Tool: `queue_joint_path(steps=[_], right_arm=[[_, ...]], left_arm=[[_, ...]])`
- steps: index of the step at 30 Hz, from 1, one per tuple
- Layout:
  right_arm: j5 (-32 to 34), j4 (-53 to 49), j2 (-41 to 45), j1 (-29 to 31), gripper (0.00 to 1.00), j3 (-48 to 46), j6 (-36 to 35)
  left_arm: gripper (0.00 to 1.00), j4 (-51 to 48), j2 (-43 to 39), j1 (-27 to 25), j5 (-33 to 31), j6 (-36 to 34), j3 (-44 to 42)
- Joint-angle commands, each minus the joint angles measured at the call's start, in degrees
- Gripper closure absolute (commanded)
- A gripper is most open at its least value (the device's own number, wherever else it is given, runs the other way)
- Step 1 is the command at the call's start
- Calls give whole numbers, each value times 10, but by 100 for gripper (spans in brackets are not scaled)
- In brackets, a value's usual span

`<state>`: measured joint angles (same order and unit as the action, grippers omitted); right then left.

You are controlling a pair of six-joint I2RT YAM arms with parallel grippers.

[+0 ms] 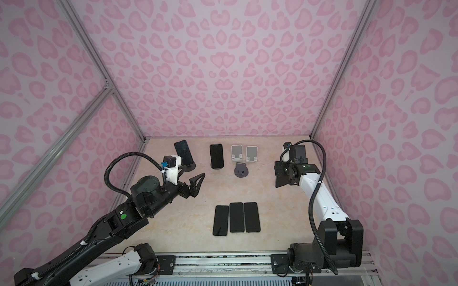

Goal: Remove the phone from the phone stand
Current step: 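Lower the phone beside the three flat black phones with right gripper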

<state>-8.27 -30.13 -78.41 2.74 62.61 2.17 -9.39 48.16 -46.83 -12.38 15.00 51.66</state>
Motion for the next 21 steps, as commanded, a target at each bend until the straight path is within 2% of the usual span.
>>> queue_joint_path(steps=[1, 11, 14, 21], right_arm=[[24, -18, 9, 12, 56, -9, 20], [45, -27, 52, 58, 56, -69, 65], [74, -41, 51, 86, 56, -82, 81], [82, -93, 51, 102, 57, -90, 106]], left_arm=[[0, 9, 0, 0, 5, 3, 7], [1, 8, 2, -1, 14, 7, 7], [1, 7, 1, -2, 12, 6, 8], [1, 6, -3, -2, 7, 8, 6]])
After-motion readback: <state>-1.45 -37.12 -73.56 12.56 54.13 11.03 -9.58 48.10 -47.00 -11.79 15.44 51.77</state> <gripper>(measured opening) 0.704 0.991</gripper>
